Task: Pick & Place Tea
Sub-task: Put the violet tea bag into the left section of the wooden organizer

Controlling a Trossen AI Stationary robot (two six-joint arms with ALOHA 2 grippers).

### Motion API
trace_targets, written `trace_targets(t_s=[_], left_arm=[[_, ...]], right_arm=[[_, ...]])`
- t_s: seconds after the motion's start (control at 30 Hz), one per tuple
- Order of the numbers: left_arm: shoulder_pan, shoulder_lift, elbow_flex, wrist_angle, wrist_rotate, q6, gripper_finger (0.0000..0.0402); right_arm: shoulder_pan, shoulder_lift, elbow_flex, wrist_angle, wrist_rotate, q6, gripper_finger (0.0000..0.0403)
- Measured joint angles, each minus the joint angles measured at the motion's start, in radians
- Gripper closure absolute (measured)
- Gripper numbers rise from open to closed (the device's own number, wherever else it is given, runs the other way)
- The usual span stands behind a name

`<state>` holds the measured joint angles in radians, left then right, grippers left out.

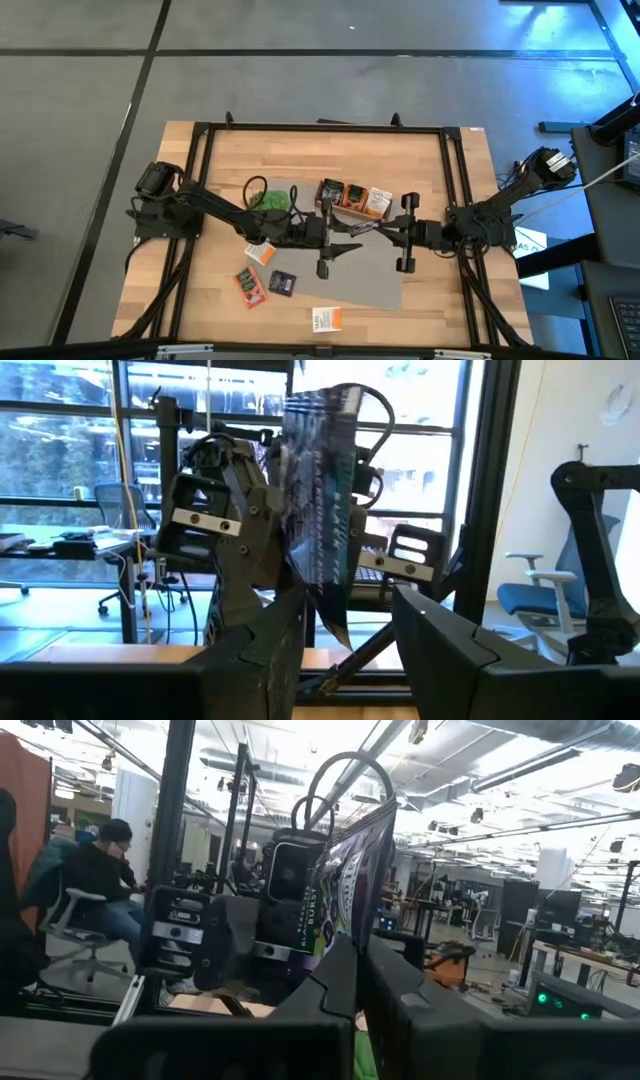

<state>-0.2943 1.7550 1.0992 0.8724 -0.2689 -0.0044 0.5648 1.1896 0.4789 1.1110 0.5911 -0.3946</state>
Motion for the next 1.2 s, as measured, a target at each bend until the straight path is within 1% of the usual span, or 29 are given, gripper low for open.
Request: trace_targets(t_s=[0.1, 0.2, 0.3, 0.53, 0.63, 0.73, 0.83, 0.93, 1.03, 1.07, 1.13, 1.2], left_arm=[[0.000, 0.000, 0.000, 0.020, -0.016, 0.000, 0.0268], [0.000, 0.000, 0.000, 0.032, -0.032, 0.008, 0.0289], [0.000, 0.000, 0.000, 0.031, -0.035, 0.024, 0.0317], [0.000, 0.000, 0.000, 0.029, -0.033, 0.046, 0.0393], [0.000, 0.000, 0.000, 0.021, -0.027, 0.062, 0.0397], [-0.002, 0.000, 0.000, 0.011, -0.024, 0.062, 0.0399], [0.000, -0.002, 0.000, -0.021, -0.029, 0.062, 0.0399], [0.000, -0.020, 0.000, -0.105, -0.048, 0.044, 0.0399], [0.000, -0.054, 0.000, -0.267, -0.094, 0.001, 0.0399], [0.000, -0.068, 0.000, -0.335, -0.101, -0.024, 0.0399], [0.006, -0.095, 0.000, -0.470, -0.093, -0.099, 0.0399], [0.017, -0.117, 0.000, -0.593, -0.038, -0.197, 0.0399]], right_arm=[[0.000, 0.000, 0.000, -0.001, 0.000, 0.000, 0.0388], [0.000, 0.000, 0.000, -0.004, 0.000, 0.003, 0.0388], [0.000, 0.000, 0.000, -0.005, 0.000, 0.025, 0.0388], [0.000, 0.000, 0.001, -0.026, -0.002, 0.018, 0.0386], [0.002, -0.002, 0.001, -0.049, -0.007, 0.019, 0.0374], [0.011, -0.002, 0.001, -0.082, -0.017, 0.080, 0.0346], [0.016, -0.008, 0.001, -0.160, -0.016, 0.159, 0.0305], [0.016, -0.019, 0.001, -0.253, 0.005, 0.210, 0.0259], [0.015, -0.049, 0.001, -0.362, 0.005, 0.308, 0.0217], [0.015, -0.062, 0.001, -0.405, -0.013, 0.341, 0.0206], [0.015, -0.088, 0.001, -0.473, -0.060, 0.420, 0.0187], [0.015, -0.115, 0.001, -0.552, -0.103, 0.505, 0.0176]])
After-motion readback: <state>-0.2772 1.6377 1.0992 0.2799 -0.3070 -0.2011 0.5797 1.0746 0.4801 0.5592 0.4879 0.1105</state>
